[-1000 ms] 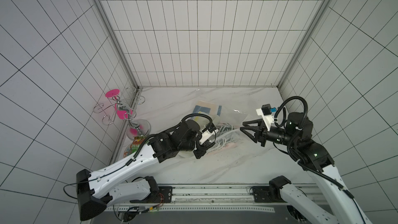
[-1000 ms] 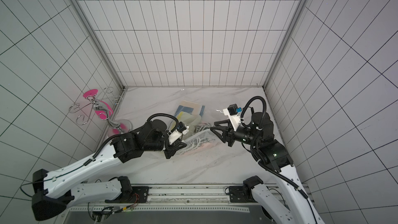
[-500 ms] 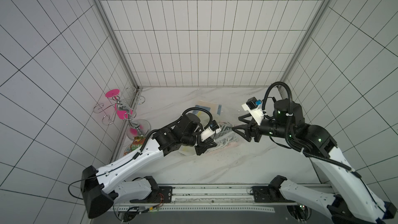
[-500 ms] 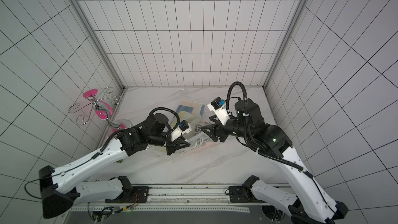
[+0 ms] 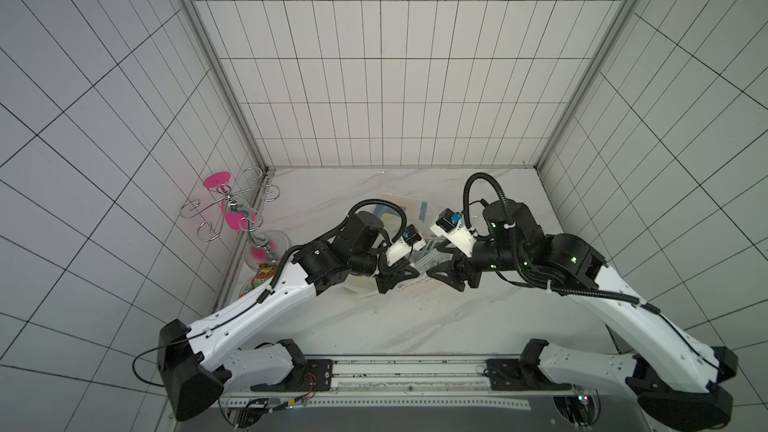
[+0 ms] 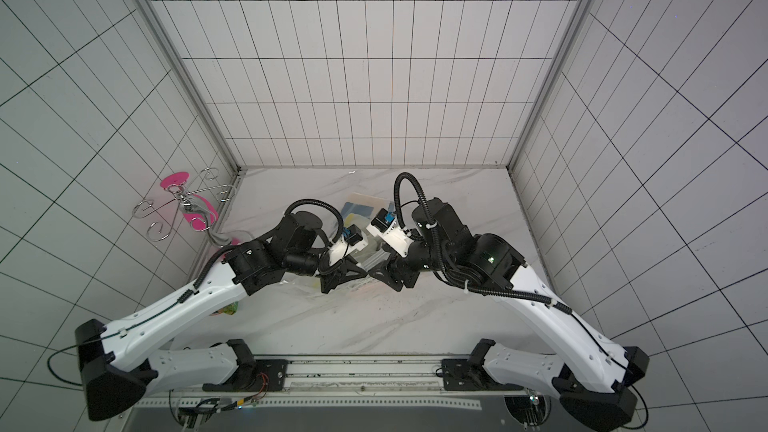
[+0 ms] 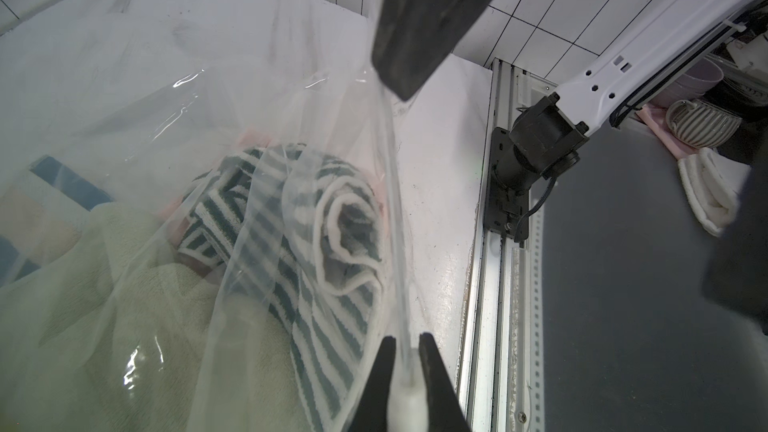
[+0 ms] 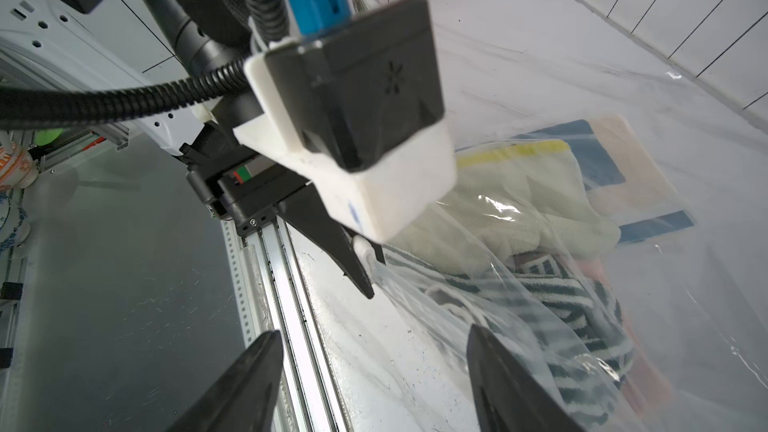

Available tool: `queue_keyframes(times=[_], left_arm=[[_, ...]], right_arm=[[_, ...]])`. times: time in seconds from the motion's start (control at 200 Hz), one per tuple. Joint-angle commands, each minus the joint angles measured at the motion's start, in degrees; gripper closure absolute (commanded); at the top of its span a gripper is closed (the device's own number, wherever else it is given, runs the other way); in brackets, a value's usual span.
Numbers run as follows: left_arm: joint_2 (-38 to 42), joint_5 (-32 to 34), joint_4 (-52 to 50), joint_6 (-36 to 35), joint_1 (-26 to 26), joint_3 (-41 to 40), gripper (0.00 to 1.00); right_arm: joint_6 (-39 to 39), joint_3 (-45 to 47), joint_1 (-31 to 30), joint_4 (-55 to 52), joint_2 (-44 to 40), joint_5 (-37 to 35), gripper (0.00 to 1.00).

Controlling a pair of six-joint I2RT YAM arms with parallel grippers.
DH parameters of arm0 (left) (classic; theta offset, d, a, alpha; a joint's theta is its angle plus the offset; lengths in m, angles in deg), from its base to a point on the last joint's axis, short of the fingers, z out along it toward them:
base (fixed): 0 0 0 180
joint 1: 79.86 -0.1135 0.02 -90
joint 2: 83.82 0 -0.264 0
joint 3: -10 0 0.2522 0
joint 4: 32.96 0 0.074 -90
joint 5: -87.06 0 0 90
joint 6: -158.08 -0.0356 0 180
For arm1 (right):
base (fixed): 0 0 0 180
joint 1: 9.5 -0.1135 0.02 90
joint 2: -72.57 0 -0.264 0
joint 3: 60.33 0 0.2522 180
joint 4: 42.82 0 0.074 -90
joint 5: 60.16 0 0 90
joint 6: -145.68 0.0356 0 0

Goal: Place the folded towel into the vacuum bag
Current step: Close the vacuum bag at the center of the board.

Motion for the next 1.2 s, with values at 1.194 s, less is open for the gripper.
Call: queue_keyframes(times=[1.194], left_arm=[[5.7, -3.2, 3.6, -5.4, 2.9, -0.3, 1.0]], right_arm=[[-31.9, -15.2, 3.5, -24.2, 16.2, 10.8, 0.37]])
